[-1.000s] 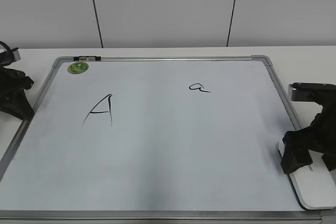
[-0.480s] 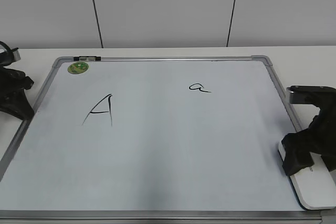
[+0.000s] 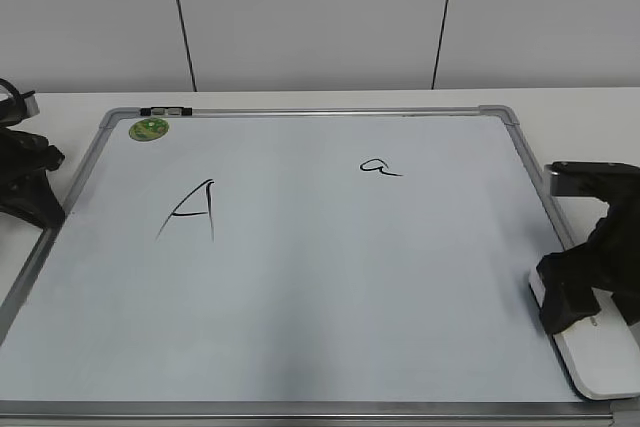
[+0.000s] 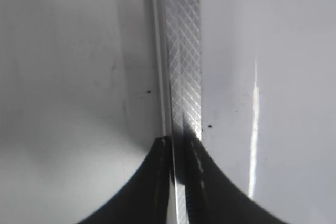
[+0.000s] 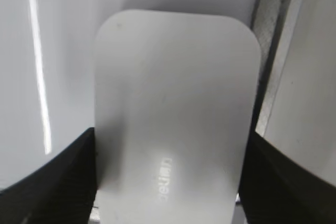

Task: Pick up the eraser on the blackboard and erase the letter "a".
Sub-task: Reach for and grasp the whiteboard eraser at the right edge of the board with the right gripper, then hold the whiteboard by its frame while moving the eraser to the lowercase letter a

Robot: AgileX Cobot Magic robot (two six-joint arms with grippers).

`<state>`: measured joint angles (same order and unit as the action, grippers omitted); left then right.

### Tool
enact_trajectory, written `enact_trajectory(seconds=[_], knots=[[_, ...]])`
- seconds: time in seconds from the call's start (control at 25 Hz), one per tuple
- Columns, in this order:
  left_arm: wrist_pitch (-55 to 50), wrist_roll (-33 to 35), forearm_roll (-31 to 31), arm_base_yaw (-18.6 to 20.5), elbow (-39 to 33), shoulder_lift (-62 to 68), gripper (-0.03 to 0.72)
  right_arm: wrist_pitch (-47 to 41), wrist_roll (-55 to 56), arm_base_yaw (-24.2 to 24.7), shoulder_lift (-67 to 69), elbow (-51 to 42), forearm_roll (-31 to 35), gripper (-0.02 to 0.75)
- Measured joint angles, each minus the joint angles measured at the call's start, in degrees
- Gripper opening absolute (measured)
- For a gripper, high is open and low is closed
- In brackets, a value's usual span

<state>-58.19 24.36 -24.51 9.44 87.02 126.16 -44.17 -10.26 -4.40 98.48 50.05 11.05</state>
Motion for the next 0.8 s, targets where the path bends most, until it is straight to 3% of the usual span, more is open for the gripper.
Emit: enact_trajectory(seconds=[0.48,0.8], knots=[[0.0,0.0,0.0,0.0,0.0,0.0,0.038,-3.1,0.0,0.0,-3.7,1.4,-0.4,0.538],[0.0,0.0,0.0,0.0,0.0,0.0,0.038,-11.7,-0.4,0.0,-4.0,14.9,0.4,0.538]])
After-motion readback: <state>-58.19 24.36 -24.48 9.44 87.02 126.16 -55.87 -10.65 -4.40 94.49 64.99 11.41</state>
